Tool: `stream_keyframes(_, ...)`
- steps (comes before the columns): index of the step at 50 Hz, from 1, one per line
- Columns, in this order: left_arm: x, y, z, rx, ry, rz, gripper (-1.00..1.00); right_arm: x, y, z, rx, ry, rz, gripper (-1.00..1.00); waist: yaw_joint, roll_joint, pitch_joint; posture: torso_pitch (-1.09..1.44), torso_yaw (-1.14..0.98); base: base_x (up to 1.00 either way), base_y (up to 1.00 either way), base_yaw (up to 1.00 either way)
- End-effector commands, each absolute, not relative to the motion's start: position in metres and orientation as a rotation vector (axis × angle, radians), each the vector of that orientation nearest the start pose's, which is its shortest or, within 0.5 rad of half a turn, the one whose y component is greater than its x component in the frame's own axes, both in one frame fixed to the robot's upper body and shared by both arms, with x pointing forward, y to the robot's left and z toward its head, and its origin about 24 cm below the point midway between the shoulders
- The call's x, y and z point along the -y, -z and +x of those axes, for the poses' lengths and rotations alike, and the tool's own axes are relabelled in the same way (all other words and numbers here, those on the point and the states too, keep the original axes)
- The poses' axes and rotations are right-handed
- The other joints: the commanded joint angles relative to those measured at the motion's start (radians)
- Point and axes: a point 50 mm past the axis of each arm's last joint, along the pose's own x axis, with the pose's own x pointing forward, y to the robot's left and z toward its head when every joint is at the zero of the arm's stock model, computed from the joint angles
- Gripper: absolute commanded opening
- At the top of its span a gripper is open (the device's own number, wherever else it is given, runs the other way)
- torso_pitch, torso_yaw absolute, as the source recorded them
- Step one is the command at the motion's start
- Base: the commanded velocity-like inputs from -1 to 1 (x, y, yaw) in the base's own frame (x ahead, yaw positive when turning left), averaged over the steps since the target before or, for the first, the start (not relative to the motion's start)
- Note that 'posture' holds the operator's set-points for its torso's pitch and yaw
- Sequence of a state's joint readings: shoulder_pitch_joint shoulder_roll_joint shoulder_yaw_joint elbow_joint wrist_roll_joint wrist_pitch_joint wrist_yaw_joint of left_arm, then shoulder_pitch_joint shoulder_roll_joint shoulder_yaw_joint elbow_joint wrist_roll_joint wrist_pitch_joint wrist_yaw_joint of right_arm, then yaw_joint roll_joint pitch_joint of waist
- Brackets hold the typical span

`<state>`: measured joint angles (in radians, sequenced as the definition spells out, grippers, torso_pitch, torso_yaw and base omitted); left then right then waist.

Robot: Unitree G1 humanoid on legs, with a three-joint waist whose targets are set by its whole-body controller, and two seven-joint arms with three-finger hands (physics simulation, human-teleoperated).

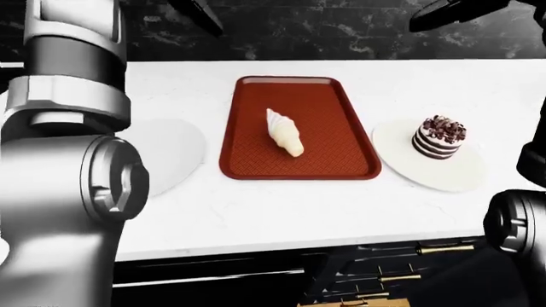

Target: Move the dessert items from the plate to the tray.

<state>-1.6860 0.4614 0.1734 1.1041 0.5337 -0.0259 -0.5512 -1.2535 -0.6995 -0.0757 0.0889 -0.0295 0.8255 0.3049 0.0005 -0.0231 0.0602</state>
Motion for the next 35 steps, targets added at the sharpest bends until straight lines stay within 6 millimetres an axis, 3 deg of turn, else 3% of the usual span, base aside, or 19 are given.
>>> stream_keyframes(1,-0.179,-0.432,0.378,0.445,0.158,0.737,1.0,0.229,-0.413,0.313,0.387,0.105,-0.57,1.0,0.0,0.001,-0.025,0.0,0.0,0.0,0.0,0.0)
stream_keyframes(8,-0.201,-0.434,0.341,0.455,0.08,0.649,1.0,0.243,-0.414,0.327,0.26,0.069,-0.768,1.0,-0.007,0.01,-0.018,0.0,0.0,0.0,0.0,0.0)
stream_keyframes(11,-0.209,-0.429,0.32,0.478,0.069,0.58,1.0,0.252,-0.403,0.333,0.191,0.063,-0.776,1.0,-0.007,0.012,-0.016,0.0,0.0,0.0,0.0,0.0)
stream_keyframes(19,-0.22,-0.424,0.29,0.539,-0.009,0.503,1.0,0.28,-0.381,0.337,0.076,0.107,-0.812,1.0,-0.004,0.015,-0.018,0.0,0.0,0.0,0.0,0.0)
stream_keyframes(22,-0.223,-0.416,0.289,0.532,-0.02,0.496,1.0,0.291,-0.374,0.336,0.051,0.135,-0.806,1.0,-0.003,0.015,-0.017,0.0,0.0,0.0,0.0,0.0)
stream_keyframes(27,-0.221,-0.421,0.286,0.554,-0.018,0.491,1.0,0.314,-0.353,0.336,0.014,0.209,-0.799,1.0,0.001,0.013,-0.021,0.0,0.0,0.0,0.0,0.0)
stream_keyframes(32,-0.221,-0.42,0.285,0.561,-0.032,0.489,1.0,0.32,-0.331,0.336,-0.028,0.221,-0.774,1.0,0.001,0.007,-0.021,0.0,0.0,0.0,0.0,0.0)
stream_keyframes(35,-0.234,-0.409,0.287,0.567,-0.033,0.478,1.0,0.324,-0.318,0.333,-0.065,0.224,-0.756,1.0,0.001,0.007,-0.021,0.0,0.0,0.0,0.0,0.0)
